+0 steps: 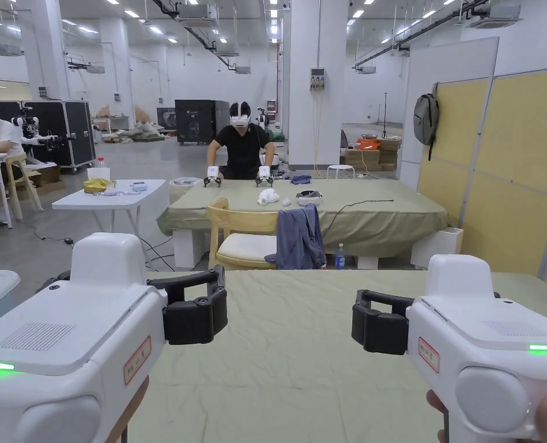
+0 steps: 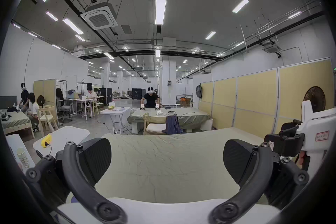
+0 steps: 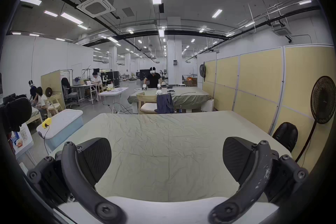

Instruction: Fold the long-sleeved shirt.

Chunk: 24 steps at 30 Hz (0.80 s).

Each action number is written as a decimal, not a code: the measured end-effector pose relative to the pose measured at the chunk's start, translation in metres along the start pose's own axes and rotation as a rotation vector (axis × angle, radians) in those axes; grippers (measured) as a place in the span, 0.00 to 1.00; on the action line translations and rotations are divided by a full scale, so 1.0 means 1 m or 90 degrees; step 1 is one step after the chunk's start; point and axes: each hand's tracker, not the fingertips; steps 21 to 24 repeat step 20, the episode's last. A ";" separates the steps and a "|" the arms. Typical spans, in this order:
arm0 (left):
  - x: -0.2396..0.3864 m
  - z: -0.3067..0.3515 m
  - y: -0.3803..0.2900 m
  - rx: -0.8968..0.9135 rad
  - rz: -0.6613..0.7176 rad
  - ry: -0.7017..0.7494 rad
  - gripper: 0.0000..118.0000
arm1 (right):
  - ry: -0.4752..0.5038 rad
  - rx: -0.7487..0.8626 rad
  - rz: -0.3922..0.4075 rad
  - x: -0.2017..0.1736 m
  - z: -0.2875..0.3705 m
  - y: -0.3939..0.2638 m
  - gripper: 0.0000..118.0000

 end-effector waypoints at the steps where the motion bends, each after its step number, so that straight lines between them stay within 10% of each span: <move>1: 0.000 0.000 0.000 0.001 0.000 0.000 1.00 | -0.001 0.000 0.000 0.000 0.000 0.000 1.00; 24: 0.002 -0.001 -0.004 -0.012 0.003 -0.010 1.00 | 0.004 -0.015 -0.012 0.004 -0.001 0.001 1.00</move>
